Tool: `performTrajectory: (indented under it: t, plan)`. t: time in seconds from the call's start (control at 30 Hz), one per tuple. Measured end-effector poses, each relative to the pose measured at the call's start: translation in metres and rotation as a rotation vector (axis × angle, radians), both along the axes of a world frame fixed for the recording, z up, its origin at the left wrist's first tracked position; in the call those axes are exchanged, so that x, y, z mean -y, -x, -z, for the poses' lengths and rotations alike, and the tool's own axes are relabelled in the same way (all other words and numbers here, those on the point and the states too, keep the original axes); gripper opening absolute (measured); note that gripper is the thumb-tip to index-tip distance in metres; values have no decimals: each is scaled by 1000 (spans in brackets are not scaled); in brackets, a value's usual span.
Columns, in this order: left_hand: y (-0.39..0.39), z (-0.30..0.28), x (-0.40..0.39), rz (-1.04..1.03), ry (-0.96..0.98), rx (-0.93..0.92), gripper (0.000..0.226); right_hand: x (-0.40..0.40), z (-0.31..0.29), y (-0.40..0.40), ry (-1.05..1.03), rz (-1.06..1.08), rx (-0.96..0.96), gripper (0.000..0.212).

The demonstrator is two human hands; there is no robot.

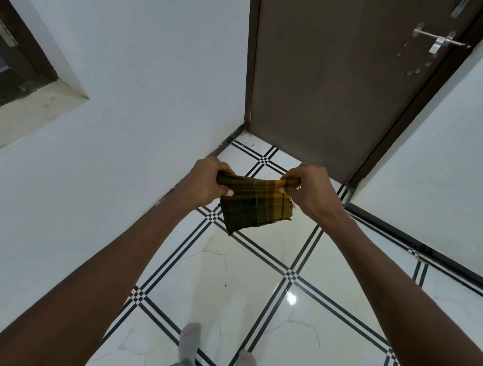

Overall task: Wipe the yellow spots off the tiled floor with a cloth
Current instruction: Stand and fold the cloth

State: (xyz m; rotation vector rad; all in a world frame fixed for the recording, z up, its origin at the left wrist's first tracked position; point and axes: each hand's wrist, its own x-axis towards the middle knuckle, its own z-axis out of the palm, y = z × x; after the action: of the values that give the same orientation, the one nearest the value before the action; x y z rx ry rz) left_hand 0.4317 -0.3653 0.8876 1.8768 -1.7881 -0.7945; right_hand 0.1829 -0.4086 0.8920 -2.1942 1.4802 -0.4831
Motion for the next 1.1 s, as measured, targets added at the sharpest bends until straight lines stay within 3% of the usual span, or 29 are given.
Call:
performTrajectory:
  t: [0.13,0.3,0.37,0.57,0.67,0.73,0.83,0.97,1.03,1.1]
  plan:
    - [-1,-3,-3,9,43,32,25,4,3,11,-83,-10,62,17]
    - [-9,-28,-10,-103,12,-561,28,-2,-8,28,-517,16,675,26]
    - [-1,-32,-8,-117,24,-685,30,-4,-13,22,-567,16,748,29]
    - [22,11,-1,-255,-157,-467,45,-7,6,0,-630,185,572,39]
    - [20,26,0,-357,-311,-552,45,-7,14,7,-811,214,597,39]
    - [15,27,-2,-346,-374,-613,62,-5,18,19,-862,143,644,61]
    - [9,23,-8,-295,-316,-660,86,-6,17,32,-751,24,575,76]
    - [8,6,-15,-79,-241,-648,73,-9,8,28,-533,-105,295,65]
    - [8,5,-15,-18,-236,-570,69,-9,4,20,-345,-111,95,55]
    - [12,4,-16,1,-222,-447,66,-9,3,15,-187,-72,37,43]
